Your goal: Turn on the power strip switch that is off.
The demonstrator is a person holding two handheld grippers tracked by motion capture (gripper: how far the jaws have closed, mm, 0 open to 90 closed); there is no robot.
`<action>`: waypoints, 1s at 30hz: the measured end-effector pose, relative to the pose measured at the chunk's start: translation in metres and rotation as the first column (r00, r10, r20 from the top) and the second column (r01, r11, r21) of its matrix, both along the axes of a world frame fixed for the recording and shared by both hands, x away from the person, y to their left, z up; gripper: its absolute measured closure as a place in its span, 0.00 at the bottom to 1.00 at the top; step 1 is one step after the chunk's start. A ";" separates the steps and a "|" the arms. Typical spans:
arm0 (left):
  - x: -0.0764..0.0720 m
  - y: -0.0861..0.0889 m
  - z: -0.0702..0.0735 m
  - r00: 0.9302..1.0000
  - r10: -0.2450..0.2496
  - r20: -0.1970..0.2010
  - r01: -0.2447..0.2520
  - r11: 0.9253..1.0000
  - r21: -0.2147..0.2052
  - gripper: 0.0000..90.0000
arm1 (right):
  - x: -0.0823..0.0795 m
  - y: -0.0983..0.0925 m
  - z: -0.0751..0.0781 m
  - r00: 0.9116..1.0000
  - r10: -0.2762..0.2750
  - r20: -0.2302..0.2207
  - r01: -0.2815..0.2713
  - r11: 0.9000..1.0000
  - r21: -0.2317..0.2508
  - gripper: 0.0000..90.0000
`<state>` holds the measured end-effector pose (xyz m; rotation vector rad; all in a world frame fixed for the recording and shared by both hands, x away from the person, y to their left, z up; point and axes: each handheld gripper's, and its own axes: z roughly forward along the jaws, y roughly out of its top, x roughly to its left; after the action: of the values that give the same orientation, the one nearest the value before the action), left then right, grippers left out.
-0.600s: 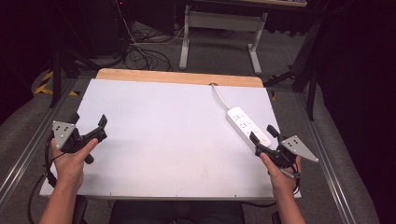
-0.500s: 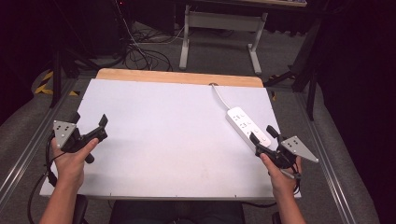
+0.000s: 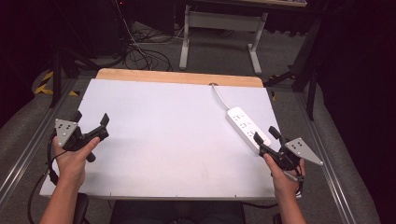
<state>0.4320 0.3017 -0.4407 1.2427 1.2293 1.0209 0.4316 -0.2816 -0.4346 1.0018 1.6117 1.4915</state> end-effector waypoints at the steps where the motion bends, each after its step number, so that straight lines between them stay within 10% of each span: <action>1: 0.000 0.000 0.000 1.000 0.000 0.001 0.000 1.000 -0.001 0.09 | -0.001 0.000 0.001 1.000 0.005 0.006 -0.005 1.000 -0.002 0.47; 9: 0.000 0.000 0.000 1.000 -0.002 -0.001 0.002 1.000 -0.002 0.09 | -0.002 -0.001 0.004 1.000 0.011 -0.001 -0.011 1.000 -0.004 0.58; 20: 0.000 0.001 0.000 1.000 -0.002 0.005 0.002 1.000 -0.003 0.09 | 0.001 -0.007 0.008 0.991 -0.019 -0.130 0.017 1.000 -0.011 0.98; 30: 0.001 0.000 -0.001 1.000 -0.002 0.002 0.002 1.000 -0.006 0.10 | 0.012 -0.009 0.019 0.982 -0.046 -0.184 0.029 0.995 -0.091 1.00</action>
<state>0.4327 0.3017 -0.4414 1.2378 1.2283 1.0158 0.4440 -0.2908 -0.4157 1.1432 1.7624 1.3220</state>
